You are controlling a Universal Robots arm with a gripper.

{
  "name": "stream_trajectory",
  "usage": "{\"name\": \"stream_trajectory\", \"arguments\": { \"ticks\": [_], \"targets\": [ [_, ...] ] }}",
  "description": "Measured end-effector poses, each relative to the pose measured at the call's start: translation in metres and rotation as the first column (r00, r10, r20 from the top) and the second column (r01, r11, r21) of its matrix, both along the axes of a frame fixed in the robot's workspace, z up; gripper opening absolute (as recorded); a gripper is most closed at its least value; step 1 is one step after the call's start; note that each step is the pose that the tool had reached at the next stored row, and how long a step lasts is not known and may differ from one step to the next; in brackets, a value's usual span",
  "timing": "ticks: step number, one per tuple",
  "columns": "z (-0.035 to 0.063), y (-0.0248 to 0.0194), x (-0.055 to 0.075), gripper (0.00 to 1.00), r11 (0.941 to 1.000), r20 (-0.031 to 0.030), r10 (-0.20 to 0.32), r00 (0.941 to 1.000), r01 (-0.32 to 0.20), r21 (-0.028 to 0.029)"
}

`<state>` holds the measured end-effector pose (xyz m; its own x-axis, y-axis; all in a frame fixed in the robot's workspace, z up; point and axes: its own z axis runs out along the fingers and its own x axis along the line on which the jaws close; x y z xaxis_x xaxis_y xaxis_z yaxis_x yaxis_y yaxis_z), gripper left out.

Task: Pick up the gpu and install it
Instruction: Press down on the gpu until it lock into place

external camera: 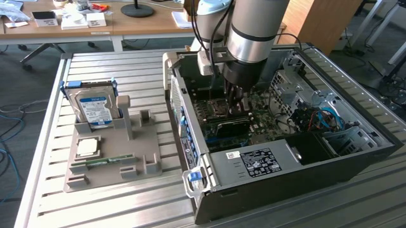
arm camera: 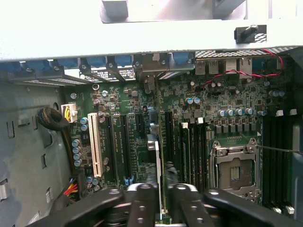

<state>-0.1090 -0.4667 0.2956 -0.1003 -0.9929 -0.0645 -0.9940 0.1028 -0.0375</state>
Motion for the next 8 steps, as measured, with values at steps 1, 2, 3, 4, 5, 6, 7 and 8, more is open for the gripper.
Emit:
{"name": "stream_trajectory", "arguments": {
  "ticks": [1,2,3,4,5,6,7,8],
  "targets": [
    [0.0,0.0,0.0,0.15,1.0,0.0,0.0,1.0,0.0,0.0],
    [0.0,0.0,0.0,0.15,1.0,0.0,0.0,1.0,0.0,0.0],
    [0.0,0.0,0.0,0.11,1.0,0.0,0.0,1.0,0.0,0.0],
    [0.0,0.0,0.0,0.11,1.0,0.0,0.0,1.0,0.0,0.0],
    [0.0,0.0,0.0,0.11,1.0,0.0,0.0,1.0,0.0,0.0],
    [0.0,0.0,0.0,0.11,1.0,0.0,0.0,1.0,0.0,0.0],
    [0.0,0.0,0.0,0.11,1.0,0.0,0.0,1.0,0.0,0.0],
    [0.0,0.0,0.0,0.11,1.0,0.0,0.0,1.0,0.0,0.0]
  ]
}}
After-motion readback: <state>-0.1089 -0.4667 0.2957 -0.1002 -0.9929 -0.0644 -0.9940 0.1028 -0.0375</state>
